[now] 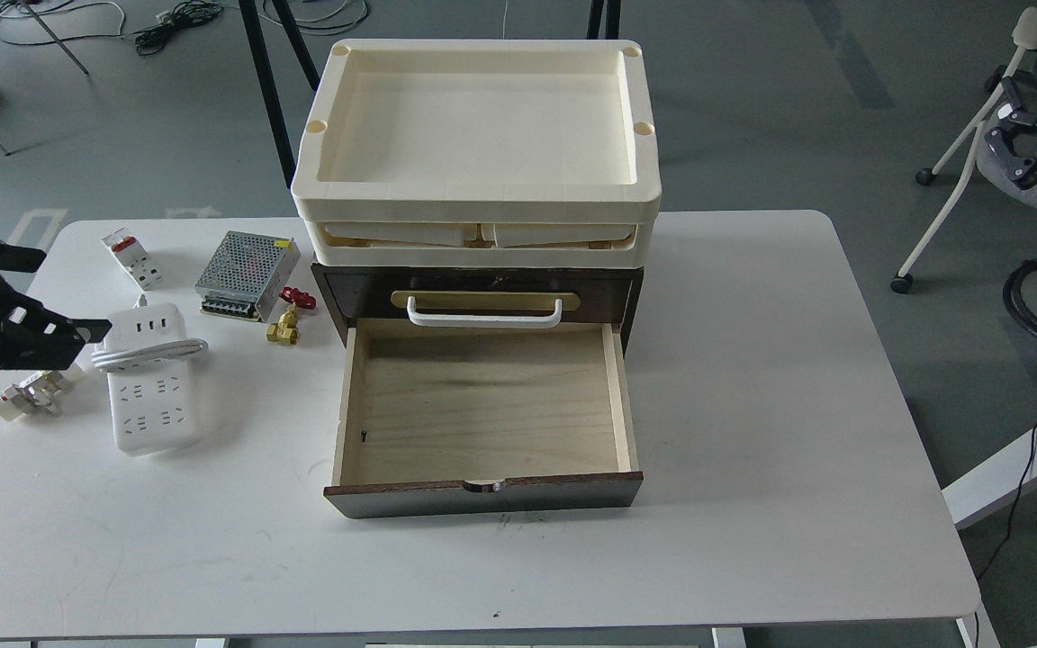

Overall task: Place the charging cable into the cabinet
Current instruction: 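Move the left gripper down over the white power strip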

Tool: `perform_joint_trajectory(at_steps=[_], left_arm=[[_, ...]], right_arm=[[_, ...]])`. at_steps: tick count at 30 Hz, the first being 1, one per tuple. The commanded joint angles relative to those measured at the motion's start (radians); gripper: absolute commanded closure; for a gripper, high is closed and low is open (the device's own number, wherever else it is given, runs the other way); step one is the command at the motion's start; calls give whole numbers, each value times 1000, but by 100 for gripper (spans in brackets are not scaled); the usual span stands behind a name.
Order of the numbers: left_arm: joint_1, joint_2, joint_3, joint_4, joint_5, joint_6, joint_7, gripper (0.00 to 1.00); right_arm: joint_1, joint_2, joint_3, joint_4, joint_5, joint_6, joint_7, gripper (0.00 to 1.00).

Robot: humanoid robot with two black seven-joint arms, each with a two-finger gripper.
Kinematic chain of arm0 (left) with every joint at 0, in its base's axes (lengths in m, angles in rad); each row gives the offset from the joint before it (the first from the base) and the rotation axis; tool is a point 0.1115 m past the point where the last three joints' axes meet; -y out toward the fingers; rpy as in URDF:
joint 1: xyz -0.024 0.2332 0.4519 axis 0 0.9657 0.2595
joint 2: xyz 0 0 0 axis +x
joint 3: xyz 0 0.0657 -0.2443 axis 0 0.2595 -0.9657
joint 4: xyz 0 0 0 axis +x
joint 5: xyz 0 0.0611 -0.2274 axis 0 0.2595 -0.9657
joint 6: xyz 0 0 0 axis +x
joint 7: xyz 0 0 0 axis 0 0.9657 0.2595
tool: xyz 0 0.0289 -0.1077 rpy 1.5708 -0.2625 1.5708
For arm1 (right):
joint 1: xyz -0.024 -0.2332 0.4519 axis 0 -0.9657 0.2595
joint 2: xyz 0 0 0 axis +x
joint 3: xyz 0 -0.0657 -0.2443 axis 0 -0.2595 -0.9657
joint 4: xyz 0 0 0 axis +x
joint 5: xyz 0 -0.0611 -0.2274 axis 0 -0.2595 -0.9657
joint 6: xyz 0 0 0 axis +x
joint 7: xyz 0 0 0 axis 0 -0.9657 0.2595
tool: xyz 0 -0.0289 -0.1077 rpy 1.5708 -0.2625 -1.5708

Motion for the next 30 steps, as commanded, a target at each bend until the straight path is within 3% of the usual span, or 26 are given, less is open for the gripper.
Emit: perform_joint_trajectory(at_steps=[1, 5, 18, 30], left_arm=[[3, -136, 23, 113, 61, 0, 0, 2], [12, -260, 25, 231, 85, 0, 0, 2], [64, -489, 120, 615, 85, 22, 0, 8], [64, -553, 169, 745, 85, 119, 0, 10]], right_arm=[[-7, 2, 0, 1, 0, 0, 0, 0], [-15, -4, 0, 1, 0, 0, 0, 0], [-42, -8, 0, 1, 0, 0, 0, 0], [-42, -8, 0, 3, 0, 0, 0, 0]])
